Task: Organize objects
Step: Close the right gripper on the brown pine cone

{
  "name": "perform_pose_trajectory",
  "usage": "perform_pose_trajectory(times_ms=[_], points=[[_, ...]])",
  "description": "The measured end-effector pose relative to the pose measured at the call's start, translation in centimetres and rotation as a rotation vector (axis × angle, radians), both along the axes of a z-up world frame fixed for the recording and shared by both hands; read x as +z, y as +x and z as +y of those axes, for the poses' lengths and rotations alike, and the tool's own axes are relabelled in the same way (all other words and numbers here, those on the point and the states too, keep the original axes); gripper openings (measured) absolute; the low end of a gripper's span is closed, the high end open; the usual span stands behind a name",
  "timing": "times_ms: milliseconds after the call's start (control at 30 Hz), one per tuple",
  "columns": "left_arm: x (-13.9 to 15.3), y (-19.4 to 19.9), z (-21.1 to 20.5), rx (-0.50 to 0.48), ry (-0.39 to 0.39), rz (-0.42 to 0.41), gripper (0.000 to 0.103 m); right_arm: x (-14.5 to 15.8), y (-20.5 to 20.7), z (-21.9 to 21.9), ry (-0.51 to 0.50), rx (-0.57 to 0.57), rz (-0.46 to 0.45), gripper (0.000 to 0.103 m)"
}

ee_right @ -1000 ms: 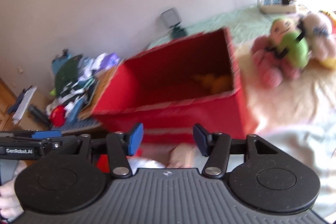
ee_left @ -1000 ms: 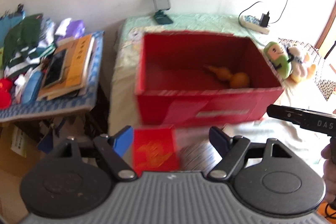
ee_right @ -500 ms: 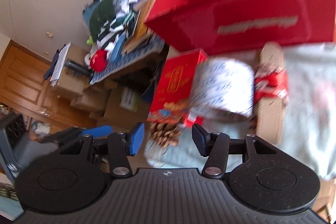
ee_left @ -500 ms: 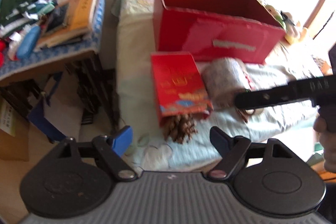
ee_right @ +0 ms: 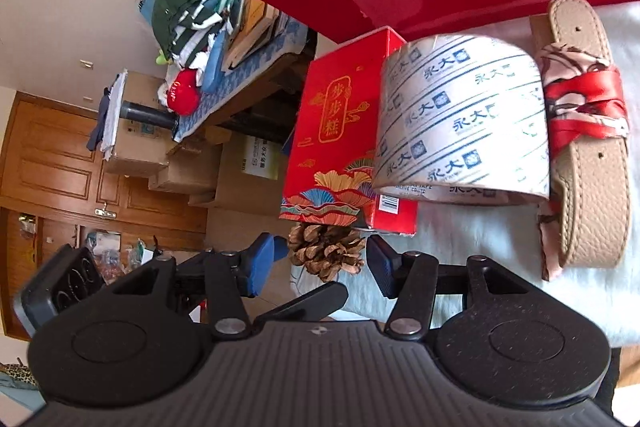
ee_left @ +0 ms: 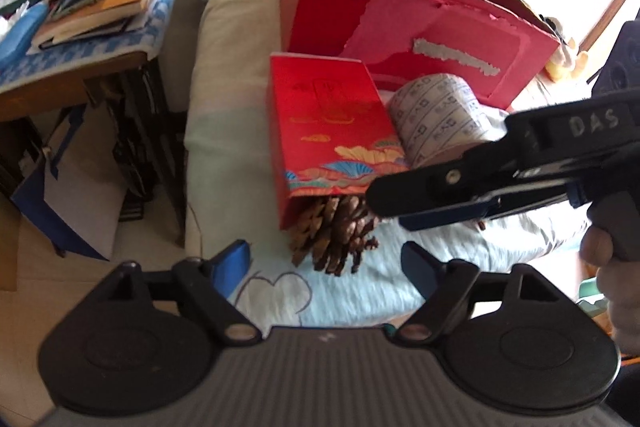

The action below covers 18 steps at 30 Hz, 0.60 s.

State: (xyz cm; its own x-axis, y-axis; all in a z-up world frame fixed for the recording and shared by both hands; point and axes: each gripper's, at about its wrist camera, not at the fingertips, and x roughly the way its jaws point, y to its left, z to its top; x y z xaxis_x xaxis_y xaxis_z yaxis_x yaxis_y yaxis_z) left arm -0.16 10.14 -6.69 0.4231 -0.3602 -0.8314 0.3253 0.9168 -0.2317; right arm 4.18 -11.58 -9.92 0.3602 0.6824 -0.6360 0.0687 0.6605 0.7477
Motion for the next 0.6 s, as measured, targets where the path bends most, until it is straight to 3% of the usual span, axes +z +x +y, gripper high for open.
perform_pose_trajectory(times_ms=[200,267,467,600], points=[[-1.3,0.9,-0.2,-0.01,-0.022,0.064,0.044,-1.1,0.6,0.8,-0.013,0.024,0.021,0.051],[-1.4,0.8,-0.3,-0.011,-0.023,0.062,0.043,-1.5,0.6,0.7,-0.008,0.027,0.035,0.046],[-1.0,-0.1,-0.9,-0.041,0.006,0.033,0.037,-1.1,0.1,0.2,-0.013,0.046,0.016,0.046],[-1.2,-1.1,-1.2,-0.1,0.011,0.056,0.037,-1.0,0.0,0.0,-0.023,0.09,0.06,0.046]])
